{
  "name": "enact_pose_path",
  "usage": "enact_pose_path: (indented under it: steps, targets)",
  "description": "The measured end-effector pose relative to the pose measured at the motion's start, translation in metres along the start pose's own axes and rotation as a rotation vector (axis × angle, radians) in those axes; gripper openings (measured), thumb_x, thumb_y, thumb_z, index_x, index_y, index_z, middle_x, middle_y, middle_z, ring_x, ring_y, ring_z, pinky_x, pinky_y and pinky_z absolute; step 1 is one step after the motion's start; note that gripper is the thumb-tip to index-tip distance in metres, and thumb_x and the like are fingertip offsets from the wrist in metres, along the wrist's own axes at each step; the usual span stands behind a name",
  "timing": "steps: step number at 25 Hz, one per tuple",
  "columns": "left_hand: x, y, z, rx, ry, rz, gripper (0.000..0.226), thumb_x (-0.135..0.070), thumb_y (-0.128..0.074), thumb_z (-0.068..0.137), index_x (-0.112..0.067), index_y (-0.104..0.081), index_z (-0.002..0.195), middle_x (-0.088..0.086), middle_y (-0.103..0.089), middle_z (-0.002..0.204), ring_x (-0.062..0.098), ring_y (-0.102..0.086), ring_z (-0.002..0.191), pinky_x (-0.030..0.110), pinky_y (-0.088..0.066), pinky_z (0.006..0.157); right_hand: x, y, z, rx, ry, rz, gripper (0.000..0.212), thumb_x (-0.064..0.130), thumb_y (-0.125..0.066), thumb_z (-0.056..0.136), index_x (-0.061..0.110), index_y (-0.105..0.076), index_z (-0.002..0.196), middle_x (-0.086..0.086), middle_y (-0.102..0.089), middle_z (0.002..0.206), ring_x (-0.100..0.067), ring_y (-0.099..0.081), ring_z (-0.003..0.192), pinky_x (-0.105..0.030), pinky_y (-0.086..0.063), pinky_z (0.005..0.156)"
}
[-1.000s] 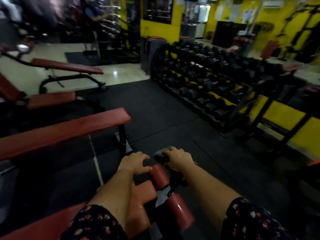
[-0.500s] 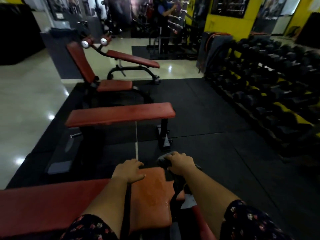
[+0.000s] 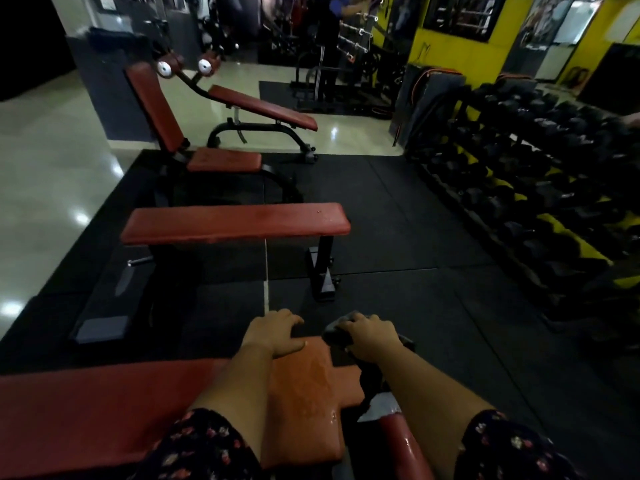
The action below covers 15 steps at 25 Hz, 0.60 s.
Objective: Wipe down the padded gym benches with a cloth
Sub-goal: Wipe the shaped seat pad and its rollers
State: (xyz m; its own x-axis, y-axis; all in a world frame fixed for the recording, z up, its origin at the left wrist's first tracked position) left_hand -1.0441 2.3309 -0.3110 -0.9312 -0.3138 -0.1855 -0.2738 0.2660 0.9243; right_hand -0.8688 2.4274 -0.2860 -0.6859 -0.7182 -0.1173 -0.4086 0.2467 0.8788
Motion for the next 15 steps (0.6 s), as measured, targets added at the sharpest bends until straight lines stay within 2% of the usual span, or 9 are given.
enact_pose_path:
  steps: [8, 11, 15]
  targets:
    - [-0.039, -0.003, 0.028, -0.012, 0.068, -0.063, 0.059, -0.054, -0.053, 0.091, -0.035, -0.040, 0.145, -0.005, -0.043, 0.146, 0.019, -0.042, 0.132, 0.041, -0.041, 0.101, -0.052, -0.001, 0.029, -0.021, 0.060, 0.044, 0.057, 0.039, -0.054, 0.095, 0.033, -0.033, 0.148, -0.003, -0.034, 0.149, -0.034, -0.040, 0.129, -0.050, -0.040, 0.100]
    - [-0.053, -0.029, 0.029, -0.016, 0.169, -0.103, 0.058, -0.054, -0.052, 0.092, -0.034, -0.040, 0.145, -0.006, -0.043, 0.145, 0.020, -0.042, 0.132, 0.042, -0.040, 0.102, -0.077, -0.014, 0.046, -0.032, 0.084, 0.156, 0.057, 0.040, -0.056, 0.095, 0.032, -0.035, 0.147, -0.003, -0.036, 0.148, -0.034, -0.041, 0.127, -0.049, -0.041, 0.099]
    - [-0.053, -0.079, 0.023, 0.059, 0.247, -0.045, 0.062, -0.057, -0.051, 0.092, -0.033, -0.037, 0.147, -0.004, -0.039, 0.150, 0.023, -0.042, 0.132, 0.042, -0.040, 0.101, -0.082, -0.042, 0.062, -0.013, 0.101, 0.297, 0.053, 0.038, -0.057, 0.094, 0.029, -0.040, 0.144, -0.004, -0.037, 0.145, -0.035, -0.041, 0.126, -0.050, -0.043, 0.097]
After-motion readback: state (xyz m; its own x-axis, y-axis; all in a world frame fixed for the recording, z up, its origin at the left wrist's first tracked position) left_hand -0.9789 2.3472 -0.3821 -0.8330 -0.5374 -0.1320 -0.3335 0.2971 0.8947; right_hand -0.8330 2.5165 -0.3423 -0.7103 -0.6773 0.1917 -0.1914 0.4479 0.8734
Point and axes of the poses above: each hand's wrist, its own z-axis towards the middle knuckle, its own y-axis out of the back of the hand, x = y × z, the point moved 3 cm from there along z, towards the middle knuckle
